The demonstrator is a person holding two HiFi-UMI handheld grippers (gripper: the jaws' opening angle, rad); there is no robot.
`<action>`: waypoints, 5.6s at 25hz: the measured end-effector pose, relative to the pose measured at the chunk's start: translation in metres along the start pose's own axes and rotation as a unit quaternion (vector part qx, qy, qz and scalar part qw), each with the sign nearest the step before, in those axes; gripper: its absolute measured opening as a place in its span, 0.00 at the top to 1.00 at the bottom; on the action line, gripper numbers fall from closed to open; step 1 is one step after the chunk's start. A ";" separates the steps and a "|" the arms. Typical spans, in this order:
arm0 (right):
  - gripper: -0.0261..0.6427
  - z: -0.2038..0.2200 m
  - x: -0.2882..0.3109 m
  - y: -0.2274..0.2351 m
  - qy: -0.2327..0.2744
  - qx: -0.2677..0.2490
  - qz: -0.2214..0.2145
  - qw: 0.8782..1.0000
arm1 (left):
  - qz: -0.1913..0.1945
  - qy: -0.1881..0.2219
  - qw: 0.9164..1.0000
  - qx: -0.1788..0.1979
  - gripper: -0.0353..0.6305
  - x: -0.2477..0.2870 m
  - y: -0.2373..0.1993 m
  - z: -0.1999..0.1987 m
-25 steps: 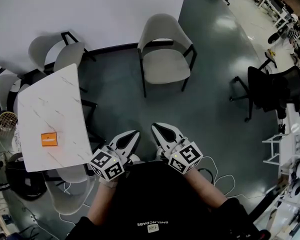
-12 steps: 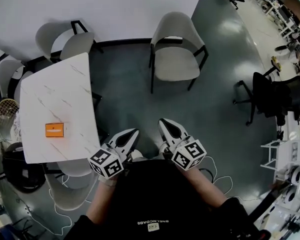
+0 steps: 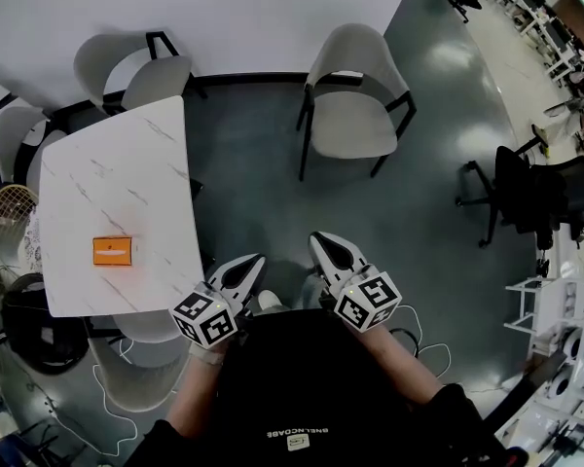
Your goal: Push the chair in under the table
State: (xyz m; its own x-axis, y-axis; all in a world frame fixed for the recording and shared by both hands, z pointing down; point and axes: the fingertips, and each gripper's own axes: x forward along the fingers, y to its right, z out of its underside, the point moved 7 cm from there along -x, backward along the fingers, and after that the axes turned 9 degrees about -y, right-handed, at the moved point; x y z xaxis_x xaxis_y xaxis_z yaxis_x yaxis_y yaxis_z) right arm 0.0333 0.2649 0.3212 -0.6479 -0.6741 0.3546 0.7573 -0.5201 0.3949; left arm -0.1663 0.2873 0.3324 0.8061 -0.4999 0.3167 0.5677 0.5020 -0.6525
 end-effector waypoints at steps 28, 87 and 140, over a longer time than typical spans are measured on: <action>0.94 -0.097 0.046 0.232 -0.028 0.038 -0.032 0.998 | -0.058 -0.019 0.997 -0.035 0.94 0.229 -0.018 -0.101; 0.81 -0.166 0.218 0.676 -0.246 0.011 0.121 0.962 | -0.182 -0.025 0.978 -0.098 0.94 0.465 -0.126 -0.267; 0.85 -0.028 0.233 0.894 -0.433 0.060 0.278 0.855 | -0.284 -0.025 0.938 -0.199 0.94 0.503 -0.107 -0.205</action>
State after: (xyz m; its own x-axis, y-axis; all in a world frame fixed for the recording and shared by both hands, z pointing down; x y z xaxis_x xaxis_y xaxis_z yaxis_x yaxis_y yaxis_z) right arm 0.5614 -0.3718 0.7327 -0.0475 -0.1305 0.9903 0.9880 -0.1523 0.0273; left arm 0.1444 -0.1626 0.4208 0.4046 -0.5687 0.7162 0.8087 -0.1431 -0.5705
